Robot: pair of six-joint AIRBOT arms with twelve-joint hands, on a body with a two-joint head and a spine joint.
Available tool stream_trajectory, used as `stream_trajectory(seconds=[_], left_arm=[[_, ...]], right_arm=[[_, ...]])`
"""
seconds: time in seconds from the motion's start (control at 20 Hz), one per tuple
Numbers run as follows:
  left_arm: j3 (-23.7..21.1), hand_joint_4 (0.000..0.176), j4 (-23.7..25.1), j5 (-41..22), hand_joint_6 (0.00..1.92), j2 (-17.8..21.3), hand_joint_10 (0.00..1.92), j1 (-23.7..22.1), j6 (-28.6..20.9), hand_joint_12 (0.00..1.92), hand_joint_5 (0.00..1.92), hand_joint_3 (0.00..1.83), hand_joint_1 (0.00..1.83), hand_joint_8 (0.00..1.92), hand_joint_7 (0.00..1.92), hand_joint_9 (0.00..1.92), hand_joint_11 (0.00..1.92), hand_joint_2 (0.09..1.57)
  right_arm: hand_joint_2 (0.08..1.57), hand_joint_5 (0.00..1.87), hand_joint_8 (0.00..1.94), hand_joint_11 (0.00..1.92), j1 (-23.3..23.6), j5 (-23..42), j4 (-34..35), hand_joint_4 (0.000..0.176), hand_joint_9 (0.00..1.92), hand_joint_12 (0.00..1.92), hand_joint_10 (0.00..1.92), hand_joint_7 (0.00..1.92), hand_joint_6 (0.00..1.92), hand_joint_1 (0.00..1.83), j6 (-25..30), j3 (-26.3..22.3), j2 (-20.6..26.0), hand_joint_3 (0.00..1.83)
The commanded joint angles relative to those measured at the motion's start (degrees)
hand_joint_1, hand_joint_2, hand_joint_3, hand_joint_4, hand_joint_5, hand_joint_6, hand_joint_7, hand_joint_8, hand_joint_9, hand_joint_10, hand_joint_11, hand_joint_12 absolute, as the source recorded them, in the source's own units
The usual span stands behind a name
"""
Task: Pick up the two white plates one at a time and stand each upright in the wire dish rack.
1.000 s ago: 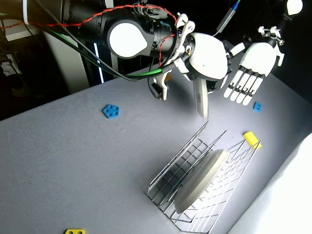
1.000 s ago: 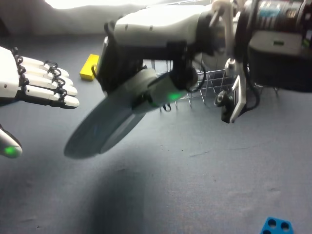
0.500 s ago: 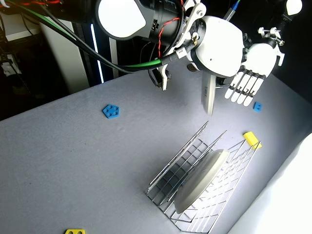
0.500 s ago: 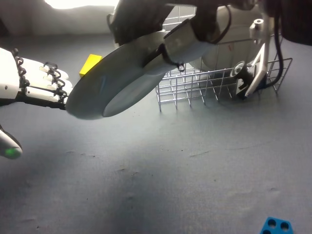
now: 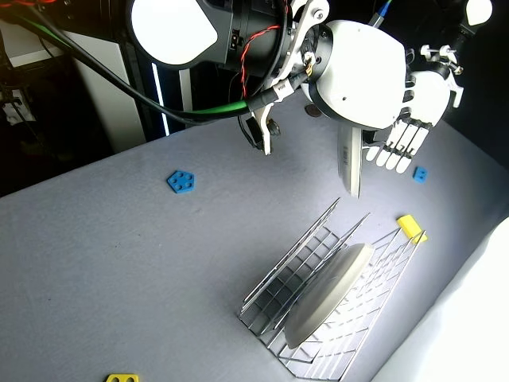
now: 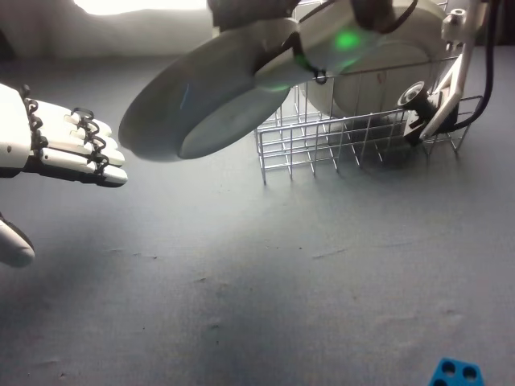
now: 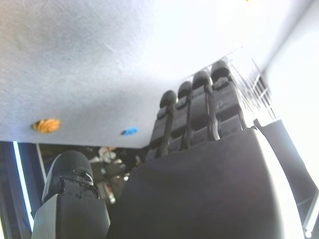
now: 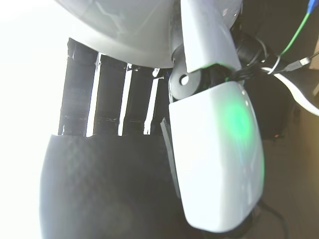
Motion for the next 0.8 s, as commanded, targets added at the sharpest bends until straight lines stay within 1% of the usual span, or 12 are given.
stream_trajectory(seconds=[0.0, 0.05, 0.1, 0.15, 0.25, 0.35, 0.45, 0.6, 0.75], left_arm=[[0.1, 0.0, -3.9, -1.0, 0.0, 0.6, 0.0, -0.4, -0.2, 0.0, 0.04, 0.0, 0.0, 0.0, 0.01, 0.0, 0.0, 1.06], [0.1, 0.0, -3.9, -1.0, 0.0, 0.6, 0.0, -0.4, -0.2, 0.0, 0.04, 0.0, 0.0, 0.0, 0.01, 0.0, 0.0, 1.06], [0.1, 0.0, -3.9, -1.0, 0.0, 0.6, 0.0, -0.4, -0.2, 0.0, 0.04, 0.0, 0.0, 0.0, 0.01, 0.0, 0.0, 1.06], [0.1, 0.0, -3.9, -1.0, 0.0, 0.6, 0.0, -0.4, -0.2, 0.0, 0.04, 0.0, 0.0, 0.0, 0.01, 0.0, 0.0, 1.06], [0.1, 0.0, -3.9, -1.0, 0.01, 0.6, 0.0, -0.3, -0.2, 0.0, 0.05, 0.0, 0.0, 0.01, 0.03, 0.01, 0.0, 1.07], [0.1, 0.0, -3.9, -1.0, 0.01, 0.5, 0.01, -0.3, -0.2, 0.0, 0.05, 0.0, 0.0, 0.01, 0.03, 0.02, 0.0, 1.07], [0.1, 0.0, -3.9, -1.0, 0.0, 0.5, 0.0, -0.2, -0.2, 0.0, 0.04, 0.0, 0.0, 0.0, 0.03, 0.01, 0.0, 1.07], [0.1, 0.0, -3.9, -1.0, 0.0, 0.5, 0.0, -0.1, -0.1, 0.0, 0.05, 0.0, 0.0, 0.0, 0.02, 0.0, 0.0, 1.07], [0.0, 0.0, -3.9, -1.1, 0.0, 0.5, 0.0, 0.0, 0.0, 0.0, 0.04, 0.0, 0.0, 0.0, 0.02, 0.0, 0.0, 1.07]], right_arm=[[1.07, 1.03, 0.65, 0.88, 1.0, 8.5, 1.1, 0.0, 0.98, 1.12, 1.06, 1.11, 0.94, 1.38, 2.3, 0.4, 0.3, 0.0], [1.07, 1.03, 0.65, 0.88, 0.8, 8.5, 1.2, 0.0, 0.98, 1.12, 1.06, 1.11, 0.94, 1.38, 4.4, 0.9, 0.3, 0.0], [1.08, 1.01, 0.68, 0.88, 0.6, 8.5, 1.4, 0.0, 0.99, 1.12, 1.06, 1.09, 0.96, 1.38, 7.7, 1.8, 0.3, 0.0], [1.08, 1.01, 0.68, 0.88, 0.6, 8.5, 2.6, 0.0, 0.99, 1.12, 1.06, 1.09, 0.96, 1.38, 8.5, 2.4, 0.3, 0.0], [1.08, 0.98, 0.73, 0.85, 0.7, 7.9, 4.8, 0.0, 0.97, 1.13, 1.08, 1.08, 1.0, 1.38, 8.5, 3.4, 0.3, 0.0], [1.08, 0.99, 0.68, 0.88, 0.8, 6.4, 7.0, 0.0, 0.98, 1.08, 1.05, 1.1, 0.99, 1.38, 8.5, 3.9, 0.3, 0.0], [1.09, 0.96, 0.76, 0.87, 0.9, 4.2, 9.8, 0.0, 0.97, 1.07, 1.08, 1.06, 1.04, 1.38, 8.4, 4.6, 0.3, 0.0], [1.08, 1.0, 0.71, 0.87, 1.2, 1.8, 11.3, 0.0, 0.97, 1.1, 1.08, 1.08, 0.97, 1.38, 8.4, 5.3, 0.3, 0.0], [1.08, 1.01, 0.66, 0.87, 0.9, 1.0, 11.8, 0.0, 0.97, 1.1, 1.07, 1.11, 0.97, 1.38, 8.3, 6.4, 0.3, 0.0]])
